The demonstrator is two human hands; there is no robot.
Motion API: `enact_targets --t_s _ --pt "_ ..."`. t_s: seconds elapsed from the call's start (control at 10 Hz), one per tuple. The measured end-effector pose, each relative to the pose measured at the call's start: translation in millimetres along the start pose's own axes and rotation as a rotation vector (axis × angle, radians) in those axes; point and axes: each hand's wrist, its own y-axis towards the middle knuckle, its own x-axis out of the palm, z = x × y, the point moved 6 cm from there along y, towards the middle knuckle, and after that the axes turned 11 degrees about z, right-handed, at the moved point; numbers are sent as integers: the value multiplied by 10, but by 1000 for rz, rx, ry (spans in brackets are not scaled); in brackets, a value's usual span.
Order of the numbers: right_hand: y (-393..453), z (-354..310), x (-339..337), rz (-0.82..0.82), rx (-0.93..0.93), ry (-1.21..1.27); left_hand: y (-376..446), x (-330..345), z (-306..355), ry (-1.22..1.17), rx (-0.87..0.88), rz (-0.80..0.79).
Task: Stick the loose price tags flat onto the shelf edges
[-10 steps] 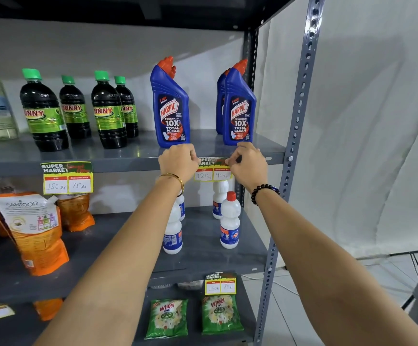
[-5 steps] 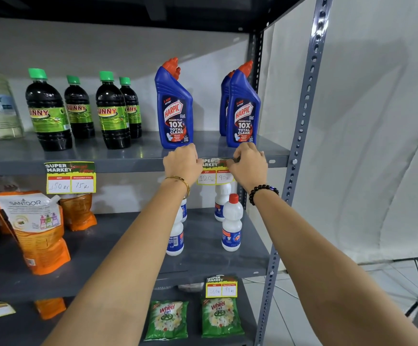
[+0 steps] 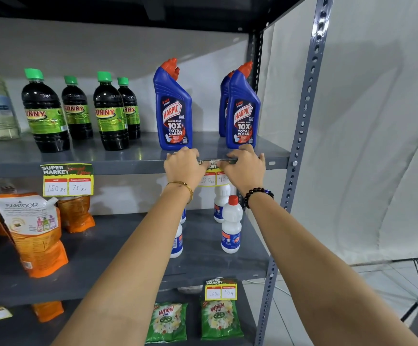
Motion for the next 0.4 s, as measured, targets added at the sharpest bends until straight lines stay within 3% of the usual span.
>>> enact_targets --t_s 0.2,0.4 --pt "-4 -39 -4 -4 22 -5 -7 1 12 19 23 -17" --pt "-68 -29 8 -61 -105 -123 -21 -7 -19 -11 71 -36"
